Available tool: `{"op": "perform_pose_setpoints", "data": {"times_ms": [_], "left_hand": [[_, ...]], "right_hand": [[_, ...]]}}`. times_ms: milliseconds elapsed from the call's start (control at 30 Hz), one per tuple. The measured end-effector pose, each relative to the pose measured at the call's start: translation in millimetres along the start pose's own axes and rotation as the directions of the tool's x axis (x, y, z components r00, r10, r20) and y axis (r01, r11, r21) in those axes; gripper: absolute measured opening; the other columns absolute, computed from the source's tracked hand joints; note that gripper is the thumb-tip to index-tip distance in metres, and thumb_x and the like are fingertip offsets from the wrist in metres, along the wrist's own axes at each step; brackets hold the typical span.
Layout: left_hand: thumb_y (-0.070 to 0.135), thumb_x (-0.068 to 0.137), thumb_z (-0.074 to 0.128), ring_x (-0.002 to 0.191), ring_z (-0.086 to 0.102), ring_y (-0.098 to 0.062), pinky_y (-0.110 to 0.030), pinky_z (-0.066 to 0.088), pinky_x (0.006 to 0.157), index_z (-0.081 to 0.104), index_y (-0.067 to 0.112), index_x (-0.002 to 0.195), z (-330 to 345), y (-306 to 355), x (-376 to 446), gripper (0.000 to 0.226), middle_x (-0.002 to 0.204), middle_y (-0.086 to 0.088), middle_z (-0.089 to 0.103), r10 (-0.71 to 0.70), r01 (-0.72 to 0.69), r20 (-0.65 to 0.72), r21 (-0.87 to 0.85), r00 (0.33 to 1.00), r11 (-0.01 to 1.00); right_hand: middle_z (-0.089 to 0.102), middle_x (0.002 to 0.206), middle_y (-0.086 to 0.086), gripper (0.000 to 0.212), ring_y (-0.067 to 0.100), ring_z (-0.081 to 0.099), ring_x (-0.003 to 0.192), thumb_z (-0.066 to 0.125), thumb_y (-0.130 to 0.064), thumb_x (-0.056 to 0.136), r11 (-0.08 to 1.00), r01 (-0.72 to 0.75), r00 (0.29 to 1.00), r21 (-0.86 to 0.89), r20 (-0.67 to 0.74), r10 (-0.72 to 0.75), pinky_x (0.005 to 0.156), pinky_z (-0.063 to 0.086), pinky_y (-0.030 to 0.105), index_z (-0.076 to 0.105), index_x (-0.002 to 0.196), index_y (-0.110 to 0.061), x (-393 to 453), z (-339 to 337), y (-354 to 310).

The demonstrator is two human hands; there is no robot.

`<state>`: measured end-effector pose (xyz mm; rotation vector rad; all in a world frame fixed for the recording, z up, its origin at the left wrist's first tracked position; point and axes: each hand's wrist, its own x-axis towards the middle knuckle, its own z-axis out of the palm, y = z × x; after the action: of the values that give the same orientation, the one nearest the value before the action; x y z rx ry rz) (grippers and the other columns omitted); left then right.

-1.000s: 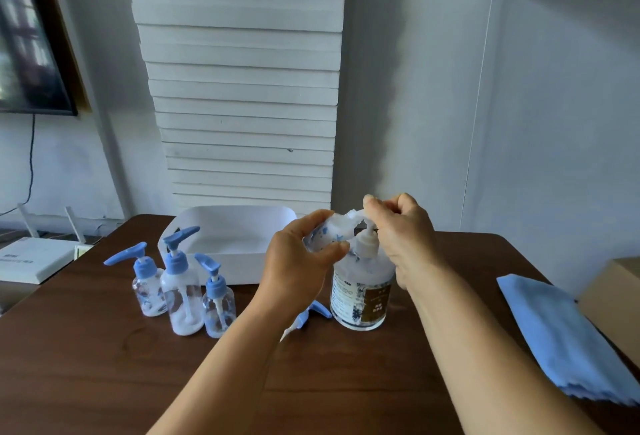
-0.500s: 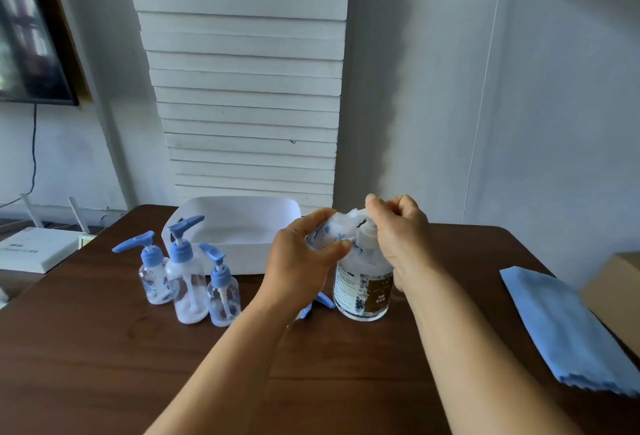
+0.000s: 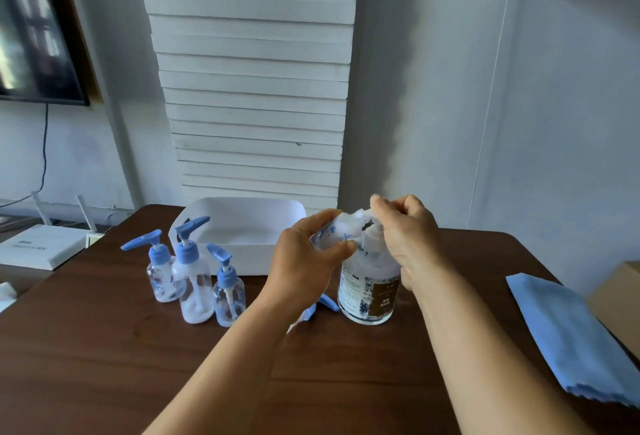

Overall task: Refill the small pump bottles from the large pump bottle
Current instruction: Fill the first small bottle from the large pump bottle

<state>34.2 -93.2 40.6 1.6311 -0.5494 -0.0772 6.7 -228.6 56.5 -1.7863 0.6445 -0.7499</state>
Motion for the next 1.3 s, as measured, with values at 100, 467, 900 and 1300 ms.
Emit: {"op": "perform_pose_setpoints", "data": {"times_ms": [100,467,900,1300], "left_hand": [[0.015,0.076,0.075,0.073,0.06,0.013,0.0,0.044,0.062,0.062,0.027,0.116,0,6,4,0.043,0.092,0.019,0.064,0.033,-0.033,-0.014,0.029,0.999,0.999],[0.015,0.076,0.075,0.085,0.064,0.001,-0.004,0.047,0.068,0.063,0.025,0.117,-1,1,5,0.044,0.101,0.008,0.069,0.025,-0.025,-0.016,0.016,1.0,1.0],[0.015,0.076,0.075,0.084,0.059,0.008,0.001,0.043,0.067,0.062,0.028,0.115,0,3,5,0.043,0.1,0.014,0.065,0.053,-0.052,-0.006,0.054,0.999,0.997],[0.014,0.076,0.075,0.075,0.061,0.004,-0.001,0.043,0.062,0.062,0.035,0.103,-1,4,6,0.036,0.091,0.016,0.066,0.07,-0.07,0.002,0.058,0.998,0.996]], "right_hand": [[0.058,0.077,0.0,0.03,0.019,0.054,0.078,0.057,-0.045,0.086,0.999,0.037,0.999,-0.029,0.012,-0.037,0.065,0.041,0.031,0.046,0.072,-0.021,5,-7,-9],[0.055,0.072,-0.001,0.031,0.019,0.051,0.075,0.057,-0.042,0.086,0.998,0.052,0.999,-0.032,0.006,-0.052,0.066,0.04,0.033,0.043,0.068,-0.021,3,-6,-9],[0.054,0.071,-0.001,0.031,0.015,0.048,0.069,0.055,-0.041,0.088,0.998,0.056,0.998,-0.021,0.019,-0.055,0.057,0.037,0.029,0.043,0.069,-0.02,0,-8,-9],[0.054,0.071,-0.001,0.031,0.018,0.05,0.074,0.055,-0.043,0.087,0.997,0.047,0.999,-0.053,0.024,-0.045,0.065,0.039,0.032,0.044,0.068,-0.021,3,-7,-9]]}}
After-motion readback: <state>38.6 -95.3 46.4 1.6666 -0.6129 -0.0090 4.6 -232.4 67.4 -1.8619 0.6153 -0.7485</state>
